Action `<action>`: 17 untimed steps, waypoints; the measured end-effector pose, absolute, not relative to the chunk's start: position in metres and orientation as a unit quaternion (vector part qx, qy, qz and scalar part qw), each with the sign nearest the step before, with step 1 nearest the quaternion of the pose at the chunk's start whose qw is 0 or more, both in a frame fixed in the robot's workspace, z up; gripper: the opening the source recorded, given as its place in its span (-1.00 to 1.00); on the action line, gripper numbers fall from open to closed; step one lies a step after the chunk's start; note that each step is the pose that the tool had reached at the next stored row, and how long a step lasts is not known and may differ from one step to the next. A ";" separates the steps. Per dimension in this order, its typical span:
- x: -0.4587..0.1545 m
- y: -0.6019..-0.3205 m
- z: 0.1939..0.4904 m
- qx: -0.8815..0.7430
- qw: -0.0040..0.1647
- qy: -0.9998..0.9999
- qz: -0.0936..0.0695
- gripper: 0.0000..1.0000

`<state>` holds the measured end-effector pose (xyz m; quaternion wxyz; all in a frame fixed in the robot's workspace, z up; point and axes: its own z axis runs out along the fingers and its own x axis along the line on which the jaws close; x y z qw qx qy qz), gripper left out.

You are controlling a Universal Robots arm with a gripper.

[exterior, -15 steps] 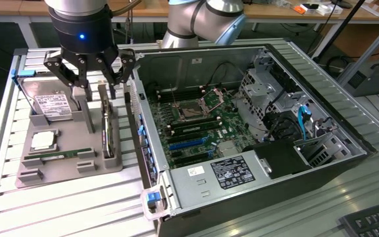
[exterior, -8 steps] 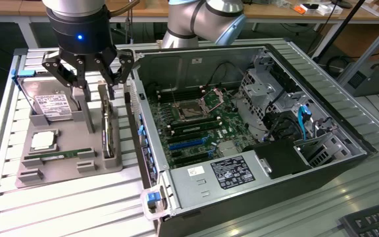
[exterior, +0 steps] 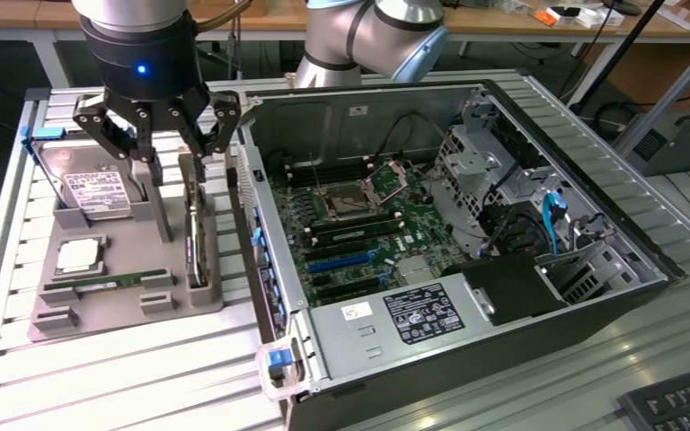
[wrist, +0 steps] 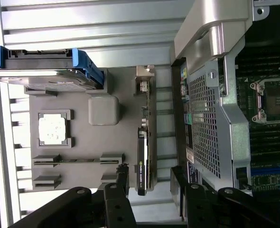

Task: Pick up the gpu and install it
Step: 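Pick up the gpu and move the gpu toward the slot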

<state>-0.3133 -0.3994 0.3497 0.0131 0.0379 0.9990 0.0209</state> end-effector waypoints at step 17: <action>-0.319 -0.399 0.348 0.038 0.013 0.999 0.021 -0.04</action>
